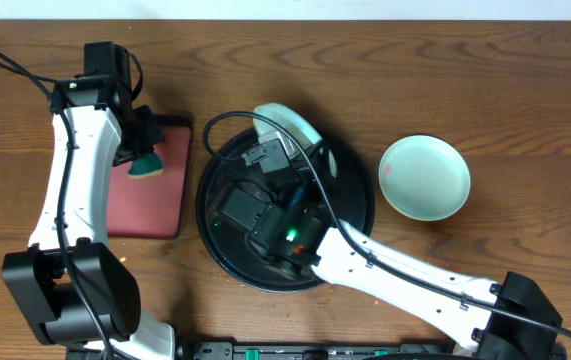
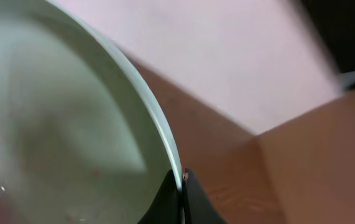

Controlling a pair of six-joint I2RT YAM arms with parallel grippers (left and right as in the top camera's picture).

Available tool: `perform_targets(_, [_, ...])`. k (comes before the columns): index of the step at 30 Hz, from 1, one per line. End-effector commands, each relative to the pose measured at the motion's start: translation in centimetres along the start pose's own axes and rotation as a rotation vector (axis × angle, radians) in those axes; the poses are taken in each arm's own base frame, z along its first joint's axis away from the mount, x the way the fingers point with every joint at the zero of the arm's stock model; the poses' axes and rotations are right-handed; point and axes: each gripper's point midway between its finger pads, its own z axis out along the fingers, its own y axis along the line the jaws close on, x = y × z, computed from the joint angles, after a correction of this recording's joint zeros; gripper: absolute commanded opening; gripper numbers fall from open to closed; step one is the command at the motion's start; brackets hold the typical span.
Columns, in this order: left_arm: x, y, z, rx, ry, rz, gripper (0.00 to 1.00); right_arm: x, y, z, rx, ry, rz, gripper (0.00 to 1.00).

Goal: Clean dirty plates on tray and stack at the side
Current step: 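Lift the pale green plate with the right gripper onto the plate stack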

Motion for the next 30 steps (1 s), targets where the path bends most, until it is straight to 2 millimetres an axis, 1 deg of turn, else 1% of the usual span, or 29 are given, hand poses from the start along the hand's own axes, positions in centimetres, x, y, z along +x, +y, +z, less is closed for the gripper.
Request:
perform_targets(1, [0.1,0.1,0.2,-0.002,0.007,0.003,0.07,1.6,3.5,1.0,-0.311,0.148,0.081,0.01])
perform_targets(4, [0.4,0.2,0.4,-0.005,0.015,0.004,0.08,3.0,5.5,2.1,-0.505,0.271,0.149,0.01])
perform_targets(5, [0.5,0.2,0.5,-0.007,0.019,0.005,0.08,3.3,5.7,2.4,-0.546,0.299,0.168,0.01])
perform_targets(8, [0.7,0.3,0.7,-0.008,0.024,0.005,0.07,3.8,5.7,3.3,-0.682,0.383,0.253,0.01])
perform_targets(10, [0.7,0.3,0.7,-0.009,0.025,0.005,0.07,3.5,5.0,3.7,-0.778,0.419,0.331,0.01])
perform_targets(13, [0.6,0.3,0.7,-0.008,0.022,0.005,0.08,2.9,2.7,4.6,-0.877,0.439,0.451,0.01])
perform_targets(14, [0.6,0.2,0.7,-0.006,0.019,0.005,0.07,2.6,0.9,5.2,-0.908,0.442,0.520,0.01])
perform_targets(16, [0.5,0.2,0.7,-0.005,0.015,0.004,0.07,2.8,-1.5,6.1,-0.924,0.451,0.594,0.01])
perform_targets(18, [0.5,0.2,0.7,-0.005,0.014,0.004,0.08,3.8,-4.4,7.2,-0.898,0.473,0.667,0.01])
perform_targets(20, [0.5,0.2,0.7,-0.005,0.014,0.004,0.07,5.5,-7.2,8.3,-0.832,0.520,0.739,0.01])
perform_targets(22, [0.5,0.2,0.7,-0.005,0.014,0.004,0.07,8.1,-10.1,9.7,-0.743,0.582,0.795,0.01])
perform_targets(23, [0.5,0.2,0.7,-0.005,0.014,0.004,0.07,9.4,-11.2,10.3,-0.698,0.617,0.815,0.01])
perform_targets(25, [0.5,0.2,0.7,-0.005,0.014,0.004,0.07,12.6,-13.4,11.4,-0.593,0.697,0.846,0.01])
perform_targets(26, [0.4,0.2,0.7,-0.005,0.014,0.004,0.07,14.0,-14.3,11.8,-0.546,0.733,0.856,0.01])
perform_targets(28, [0.5,0.2,0.7,-0.005,0.014,0.004,0.07,17.5,-16.3,12.3,-0.427,0.819,0.864,0.01])
perform_targets(29, [0.5,0.2,0.7,-0.005,0.014,0.004,0.07,18.8,-16.9,12.5,-0.384,0.851,0.864,0.01])
perform_targets(30, [0.5,0.2,0.7,-0.005,0.014,0.004,0.07,20.9,-17.7,12.8,-0.322,0.906,0.860,0.01])
